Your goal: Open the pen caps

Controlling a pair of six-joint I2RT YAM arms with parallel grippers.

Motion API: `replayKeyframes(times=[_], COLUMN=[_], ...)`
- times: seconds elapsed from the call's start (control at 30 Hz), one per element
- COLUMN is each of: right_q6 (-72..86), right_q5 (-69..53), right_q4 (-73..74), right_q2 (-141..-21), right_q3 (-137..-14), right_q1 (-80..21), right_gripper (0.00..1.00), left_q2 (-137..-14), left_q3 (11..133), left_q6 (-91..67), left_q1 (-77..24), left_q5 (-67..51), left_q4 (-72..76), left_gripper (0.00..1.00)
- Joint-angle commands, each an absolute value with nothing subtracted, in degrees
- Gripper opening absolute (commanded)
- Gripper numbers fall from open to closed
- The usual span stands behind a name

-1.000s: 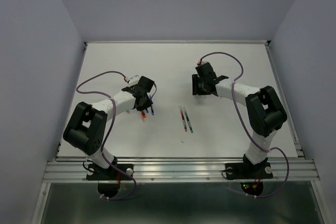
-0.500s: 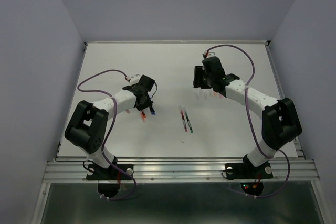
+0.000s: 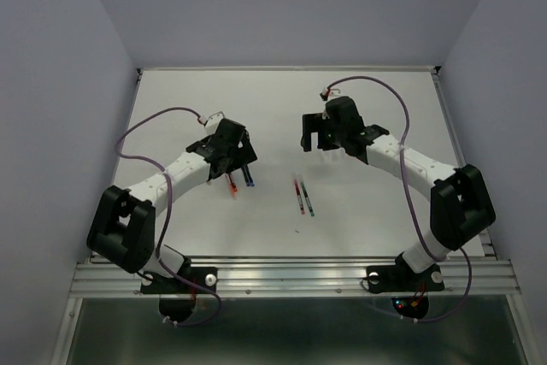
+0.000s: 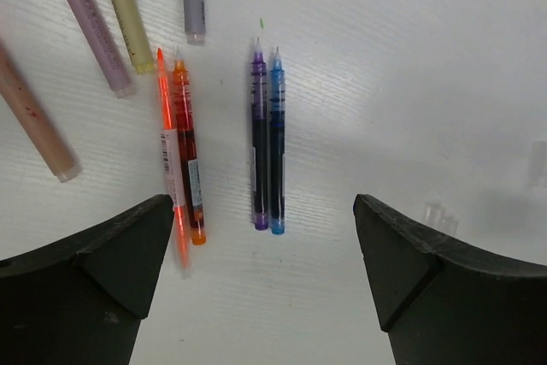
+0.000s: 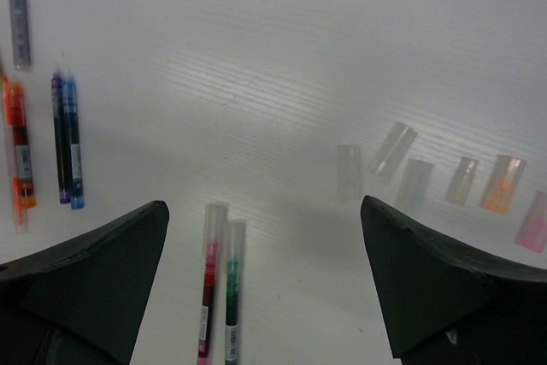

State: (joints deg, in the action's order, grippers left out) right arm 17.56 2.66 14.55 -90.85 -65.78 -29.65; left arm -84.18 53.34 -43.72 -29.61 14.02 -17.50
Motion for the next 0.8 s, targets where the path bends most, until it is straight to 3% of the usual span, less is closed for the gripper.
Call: replayKeyframes(times=[0.0,0.23,0.77], right_q6=[14.06,12.57,15.9], right_q5=[-1.32,-1.23,5.01], right_q4=[12.74,15.2,18.54], right_q2=[-92.1,-99.48,-109.51], right_q3=[-66.27,-71.27,-76.38], right_q1=[-34.36,-41.83,-45.0], right_gripper=[1.0,1.0,1.0], left_q2=[-78.05,-70.14,-63.81], left_q3=[52.12,48.26,43.07], left_q6=[-42.63,-45.35,-47.64], left_q1=[-29.44,-29.44,-29.27], left_q5=[15.81,19.68,20.92], left_q4=[-17.4,-21.53,-23.29], left_gripper=[0.99,0.99,0.99])
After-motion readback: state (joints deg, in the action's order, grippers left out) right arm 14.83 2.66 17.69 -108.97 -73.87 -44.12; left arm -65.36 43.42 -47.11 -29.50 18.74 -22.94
